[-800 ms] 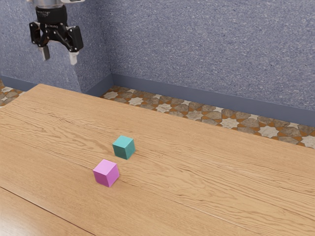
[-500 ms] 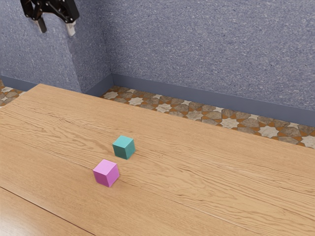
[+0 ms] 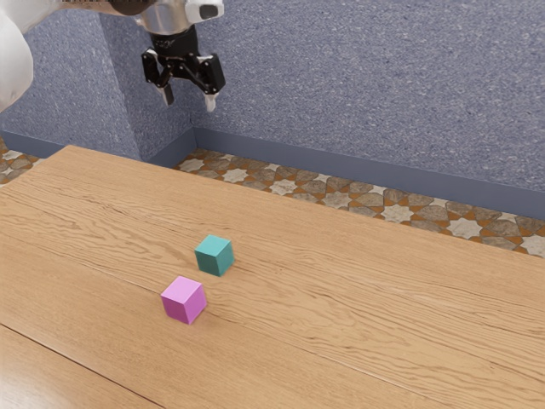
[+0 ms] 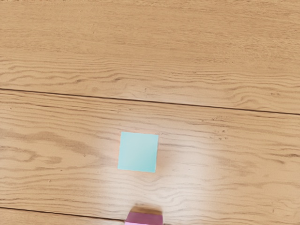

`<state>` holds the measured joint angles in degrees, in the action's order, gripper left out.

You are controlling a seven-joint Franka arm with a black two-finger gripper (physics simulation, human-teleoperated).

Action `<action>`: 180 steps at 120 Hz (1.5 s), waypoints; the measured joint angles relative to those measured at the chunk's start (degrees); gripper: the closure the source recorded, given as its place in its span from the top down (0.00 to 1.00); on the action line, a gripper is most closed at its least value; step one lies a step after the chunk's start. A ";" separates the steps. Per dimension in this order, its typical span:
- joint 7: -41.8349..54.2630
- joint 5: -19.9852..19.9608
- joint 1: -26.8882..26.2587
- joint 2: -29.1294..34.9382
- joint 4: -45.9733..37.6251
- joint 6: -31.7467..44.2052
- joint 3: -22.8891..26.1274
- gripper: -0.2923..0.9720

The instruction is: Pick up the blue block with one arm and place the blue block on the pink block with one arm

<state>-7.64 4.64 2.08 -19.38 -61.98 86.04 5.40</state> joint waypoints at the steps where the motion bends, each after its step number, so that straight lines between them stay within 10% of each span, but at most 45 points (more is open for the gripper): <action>1: -0.01 0.00 0.01 -0.20 0.00 0.25 -0.01 0.77; 39: -0.38 -0.24 -0.66 -4.86 -0.27 5.79 -0.19 0.77; 83: -0.58 -1.34 -0.83 -3.24 -27.07 30.39 -0.13 0.77; 180: 4.37 0.57 0.09 2.02 -53.65 65.38 -2.23 0.77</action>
<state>-3.27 5.21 2.17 -17.36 -115.63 151.42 3.16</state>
